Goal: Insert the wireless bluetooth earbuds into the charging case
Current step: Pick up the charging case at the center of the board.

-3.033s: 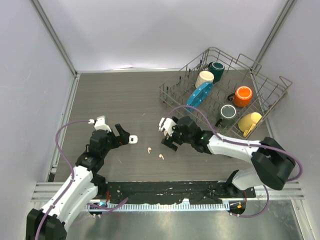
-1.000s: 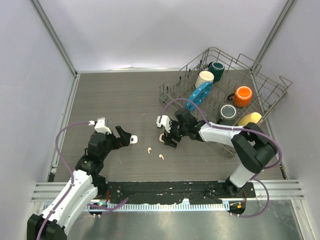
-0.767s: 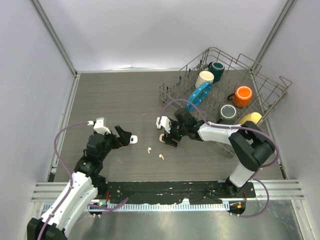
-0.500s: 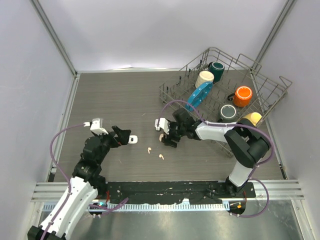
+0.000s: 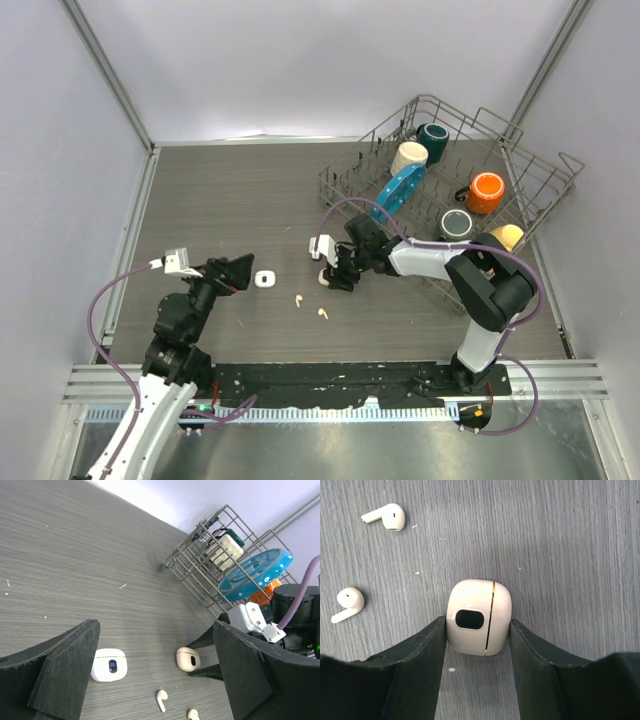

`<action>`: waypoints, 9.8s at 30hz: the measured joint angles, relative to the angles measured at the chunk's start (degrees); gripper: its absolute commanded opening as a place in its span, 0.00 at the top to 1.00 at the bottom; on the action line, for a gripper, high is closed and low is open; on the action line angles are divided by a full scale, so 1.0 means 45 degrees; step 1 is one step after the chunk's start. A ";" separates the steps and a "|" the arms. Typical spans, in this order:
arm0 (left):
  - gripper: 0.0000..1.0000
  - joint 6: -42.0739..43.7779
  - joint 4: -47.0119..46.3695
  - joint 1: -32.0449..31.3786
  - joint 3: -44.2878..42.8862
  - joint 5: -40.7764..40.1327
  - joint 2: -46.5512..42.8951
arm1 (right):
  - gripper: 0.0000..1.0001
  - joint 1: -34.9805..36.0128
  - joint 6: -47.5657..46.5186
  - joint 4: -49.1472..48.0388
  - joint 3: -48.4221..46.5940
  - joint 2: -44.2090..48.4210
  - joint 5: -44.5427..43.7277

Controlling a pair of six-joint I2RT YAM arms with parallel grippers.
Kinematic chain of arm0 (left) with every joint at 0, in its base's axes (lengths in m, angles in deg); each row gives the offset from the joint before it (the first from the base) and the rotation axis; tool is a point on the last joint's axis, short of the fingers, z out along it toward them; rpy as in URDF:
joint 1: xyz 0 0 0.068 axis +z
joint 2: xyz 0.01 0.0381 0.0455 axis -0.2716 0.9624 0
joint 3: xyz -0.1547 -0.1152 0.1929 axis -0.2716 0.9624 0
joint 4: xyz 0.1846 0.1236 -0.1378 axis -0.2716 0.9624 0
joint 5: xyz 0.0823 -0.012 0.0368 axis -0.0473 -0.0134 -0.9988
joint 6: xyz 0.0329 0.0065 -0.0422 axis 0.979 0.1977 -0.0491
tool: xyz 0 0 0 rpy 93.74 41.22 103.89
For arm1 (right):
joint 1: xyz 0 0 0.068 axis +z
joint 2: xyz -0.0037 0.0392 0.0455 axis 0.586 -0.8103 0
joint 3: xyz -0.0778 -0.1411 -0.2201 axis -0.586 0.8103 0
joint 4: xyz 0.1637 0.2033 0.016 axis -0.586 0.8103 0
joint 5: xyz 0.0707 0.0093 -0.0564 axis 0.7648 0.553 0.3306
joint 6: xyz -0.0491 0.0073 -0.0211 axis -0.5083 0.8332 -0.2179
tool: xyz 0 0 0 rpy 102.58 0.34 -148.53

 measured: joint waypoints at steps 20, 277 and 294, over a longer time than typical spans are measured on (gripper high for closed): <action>0.00 0.0019 0.0097 0.0000 -0.0899 0.1987 0.2613 | 0.99 0.0525 0.1486 -0.0355 0.0044 0.1161 -0.0272; 1.00 0.4736 -0.8398 -0.4167 0.0529 0.2166 0.2783 | 0.45 0.3536 2.8161 -1.1361 0.1880 0.3104 -0.3356; 1.00 0.5217 -1.0278 -0.4167 0.1360 0.3245 0.2744 | 0.20 0.3376 2.1109 -0.4459 0.0039 0.6222 -0.4755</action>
